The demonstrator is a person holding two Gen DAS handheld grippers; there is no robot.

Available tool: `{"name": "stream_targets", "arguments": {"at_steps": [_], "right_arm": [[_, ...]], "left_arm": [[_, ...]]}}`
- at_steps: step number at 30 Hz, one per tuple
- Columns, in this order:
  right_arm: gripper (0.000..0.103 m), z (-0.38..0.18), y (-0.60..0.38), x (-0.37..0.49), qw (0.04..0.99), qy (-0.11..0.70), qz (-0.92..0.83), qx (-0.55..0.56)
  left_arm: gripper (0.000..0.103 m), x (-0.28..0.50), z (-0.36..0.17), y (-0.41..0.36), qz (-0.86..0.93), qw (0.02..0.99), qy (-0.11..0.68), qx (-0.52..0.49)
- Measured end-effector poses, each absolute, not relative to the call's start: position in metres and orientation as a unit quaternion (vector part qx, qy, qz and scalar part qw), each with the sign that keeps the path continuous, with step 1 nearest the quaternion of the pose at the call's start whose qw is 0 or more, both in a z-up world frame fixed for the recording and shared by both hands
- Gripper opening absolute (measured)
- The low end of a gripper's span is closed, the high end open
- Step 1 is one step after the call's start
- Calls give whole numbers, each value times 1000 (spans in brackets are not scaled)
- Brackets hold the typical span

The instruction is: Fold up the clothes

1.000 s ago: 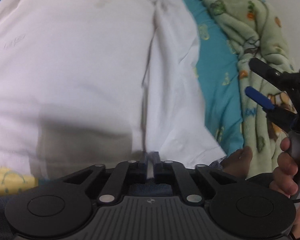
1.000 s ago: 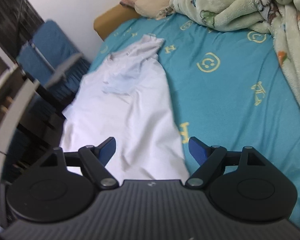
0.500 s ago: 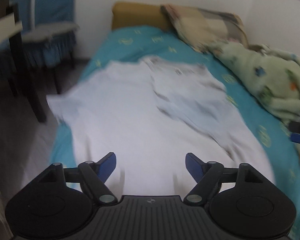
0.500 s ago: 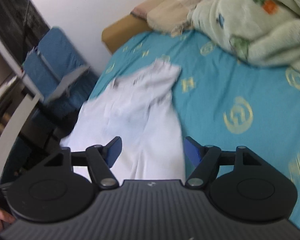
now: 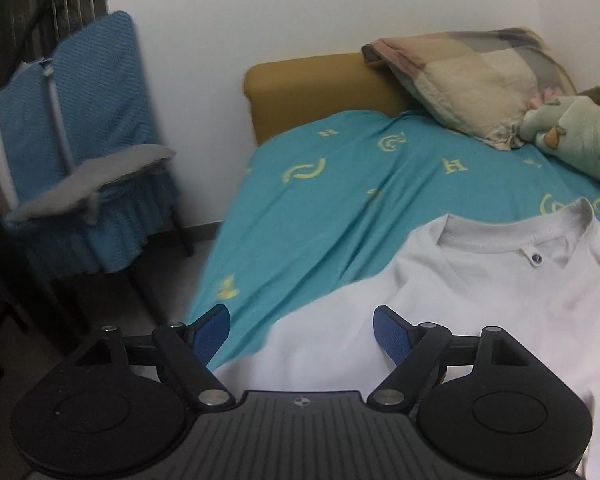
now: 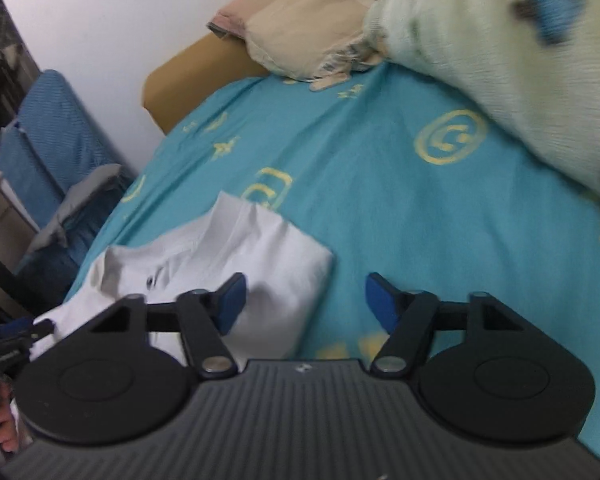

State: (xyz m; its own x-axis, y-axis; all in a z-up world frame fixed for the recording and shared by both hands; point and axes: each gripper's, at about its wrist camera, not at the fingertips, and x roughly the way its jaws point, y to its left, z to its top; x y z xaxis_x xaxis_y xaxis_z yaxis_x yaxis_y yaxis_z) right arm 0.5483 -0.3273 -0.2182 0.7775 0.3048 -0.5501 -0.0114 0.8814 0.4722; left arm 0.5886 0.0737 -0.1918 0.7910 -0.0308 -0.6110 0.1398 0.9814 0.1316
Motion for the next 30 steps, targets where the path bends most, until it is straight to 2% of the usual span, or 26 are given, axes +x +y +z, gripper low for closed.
{"name": "stream_targets", "arguments": {"at_steps": [3,4,5,6,7,8,10,17,22,25,30], "right_arm": [[58,-220,-319,564,926,306,103,197],[40,-219,-314,568,930,305,110,172],[25,-217,-308,570,934,307,121,138],[18,-216,-302,570,937,307,127,109],[14,-215,-297,568,939,306,132,85],[12,-213,-295,565,940,304,134,76],[10,-206,-295,559,944,297,128,69],[9,-152,-300,547,967,234,93,35],[8,-118,-289,581,978,203,48,0],[9,-120,-284,613,979,202,21,-17],[7,-159,-287,650,976,218,7,-24]], "left_arm": [[78,603,-210,60,-67,932,342,103],[72,603,-213,56,-69,931,339,114],[63,601,-215,53,-75,932,335,119],[57,600,-216,51,-83,931,333,122],[46,600,-216,49,-86,931,333,120],[27,600,-216,49,-86,931,335,115],[9,598,-212,42,-78,929,341,121],[5,589,-160,19,-25,947,288,142],[5,616,-133,2,21,958,238,157],[5,651,-144,1,59,959,240,140],[5,692,-191,6,53,951,282,119]]}}
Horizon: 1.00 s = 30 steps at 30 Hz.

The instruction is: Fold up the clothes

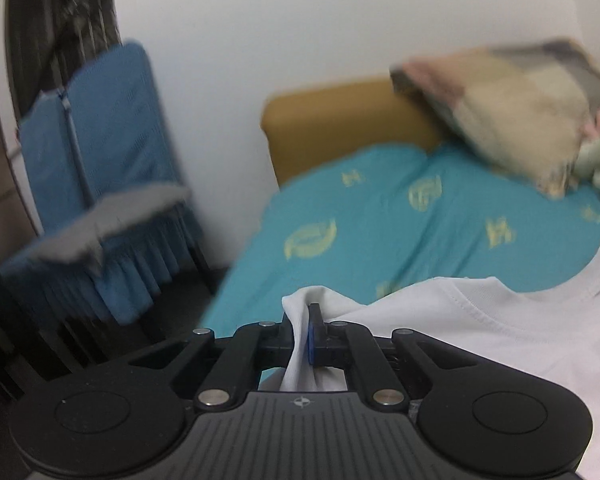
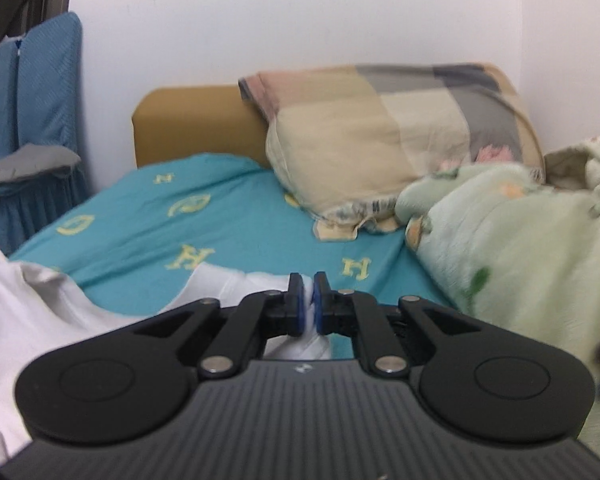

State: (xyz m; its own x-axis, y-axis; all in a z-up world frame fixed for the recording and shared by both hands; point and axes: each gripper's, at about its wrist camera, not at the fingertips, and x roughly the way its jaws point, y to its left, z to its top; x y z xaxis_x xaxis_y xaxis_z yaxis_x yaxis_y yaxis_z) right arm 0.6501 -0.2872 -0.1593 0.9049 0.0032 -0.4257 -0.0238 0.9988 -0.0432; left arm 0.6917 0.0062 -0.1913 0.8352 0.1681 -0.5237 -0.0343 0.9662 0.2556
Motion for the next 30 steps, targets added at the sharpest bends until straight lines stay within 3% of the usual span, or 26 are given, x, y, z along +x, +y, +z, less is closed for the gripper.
{"name": "stream_targets", "arguments": {"at_steps": [6,7,9,10,11,13,21,30], "right_arm": [[10,-202,-312,665,964,260,-10,47],[10,-205,-315,665,962,267,-11,54],[13,-206,-319,664,957,281,-8,72],[25,-204,-319,662,954,288,-2,78],[56,-203,-318,660,952,294,5,85],[94,-195,-313,648,951,293,21,94],[92,-143,-280,534,958,273,44,76],[92,-78,-268,308,965,254,50,43]], "left_arm": [[5,700,-220,13,35,945,307,108],[10,699,-220,15,31,945,307,106],[31,694,-217,16,23,944,313,104],[52,690,-213,15,18,943,316,106],[69,685,-208,13,12,943,314,111],[79,669,-197,11,5,944,314,101],[83,555,-151,-12,-34,944,325,45],[83,351,-124,-28,-84,928,363,-18]]}}
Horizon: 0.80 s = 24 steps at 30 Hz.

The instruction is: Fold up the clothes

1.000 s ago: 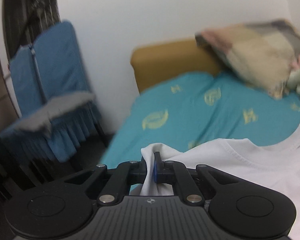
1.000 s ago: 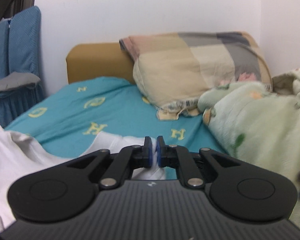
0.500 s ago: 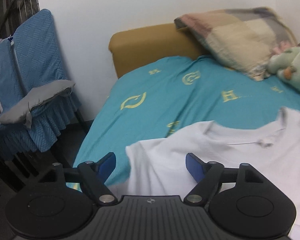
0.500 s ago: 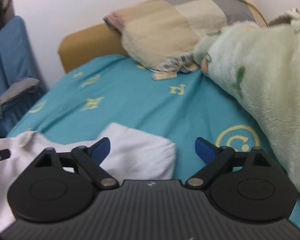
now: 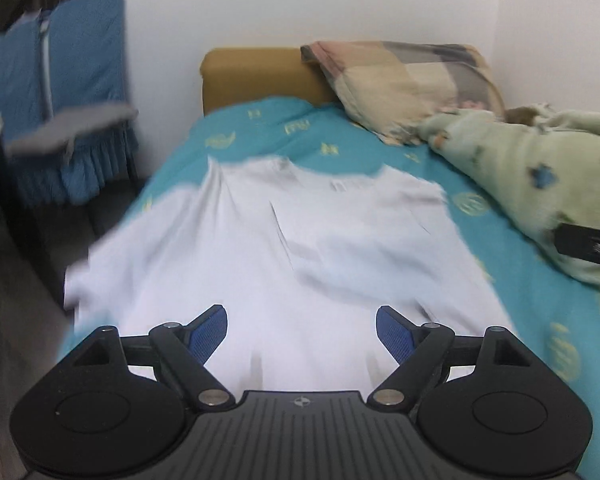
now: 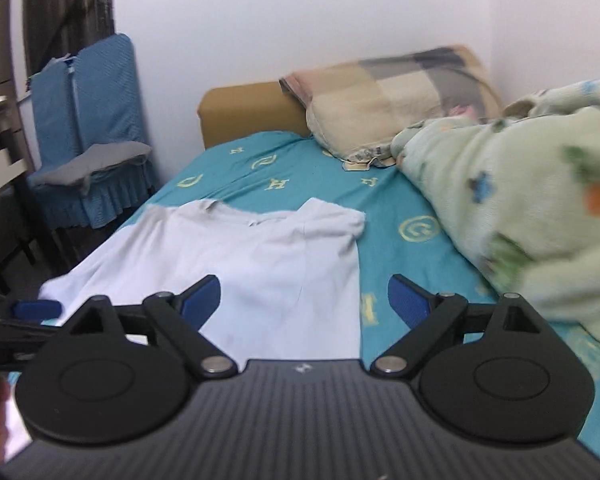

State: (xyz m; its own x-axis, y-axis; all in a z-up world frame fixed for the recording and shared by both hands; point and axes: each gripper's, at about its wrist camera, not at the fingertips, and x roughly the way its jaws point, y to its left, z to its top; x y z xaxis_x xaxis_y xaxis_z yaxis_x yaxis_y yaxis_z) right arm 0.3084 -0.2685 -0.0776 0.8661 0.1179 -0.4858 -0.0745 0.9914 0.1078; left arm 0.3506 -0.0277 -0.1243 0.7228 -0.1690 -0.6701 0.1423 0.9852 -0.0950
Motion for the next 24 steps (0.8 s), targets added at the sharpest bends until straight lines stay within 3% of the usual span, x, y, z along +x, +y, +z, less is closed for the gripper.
{"name": "stream_targets", "arguments": {"at_steps": [9,16,20,24], "right_arm": [[92,-75,-303,118,915,315,82,239],[92,-120,-330,112,849,389,27,357],[92,-136,-333,115,821,408,21,398],[92,-146,-337,113,801,418,22,428]], "left_arm": [[81,183,-146,-22,-164,860,445,-191],[71,153,-192,-26,-184,809,495,-259],[71,145,-196,-31,-204,817,476,-255],[58,144,-197,-39,-269,786,487,-270]]}}
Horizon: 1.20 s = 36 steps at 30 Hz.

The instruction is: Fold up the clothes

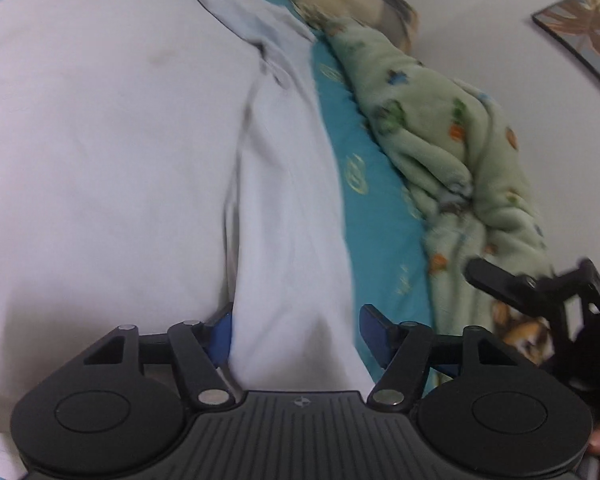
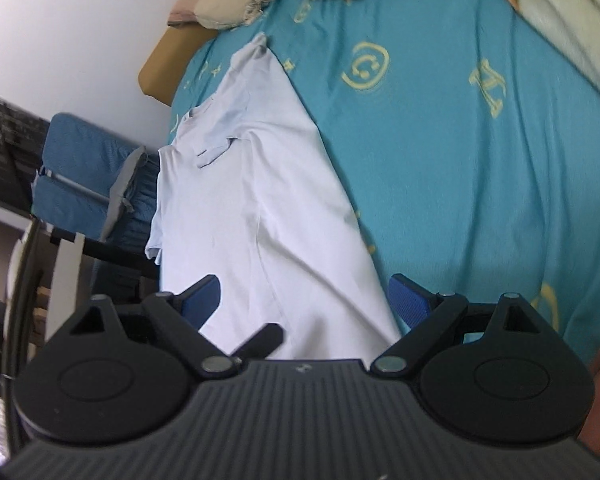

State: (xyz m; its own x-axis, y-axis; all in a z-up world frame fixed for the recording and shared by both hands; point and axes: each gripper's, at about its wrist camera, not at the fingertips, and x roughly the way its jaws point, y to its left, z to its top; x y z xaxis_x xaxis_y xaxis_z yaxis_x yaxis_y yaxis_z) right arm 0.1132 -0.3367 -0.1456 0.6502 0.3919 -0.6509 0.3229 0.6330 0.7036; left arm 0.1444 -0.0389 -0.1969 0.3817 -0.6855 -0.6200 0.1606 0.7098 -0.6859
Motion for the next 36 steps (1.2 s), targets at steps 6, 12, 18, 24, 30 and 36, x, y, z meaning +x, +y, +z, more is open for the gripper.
{"name": "stream_targets", "arguments": {"at_steps": [6,12,18,24,30,36], "right_arm": [[92,-147,-340,111,798,416,11,435],[92,-147,-339,111,798,420,14,432],[92,-149,-340,114,799,418,-2,432],[92,-154,-336,116,801,424,-5,423],[92,-153,-336,116,804,419,-2,422],[92,-152,-337,115,803,418,1,425]], "left_arm": [[24,140,-201,-38,-319,738,510,-305],[42,142,-205,-37,-278,762,508,-290],[53,150,-207,-41,-263,790,476,-283],[53,158,-209,-64,-267,823,441,-240],[55,159,-212,-72,-284,819,432,-249],[46,154,-219,-81,-316,789,465,-248]]}}
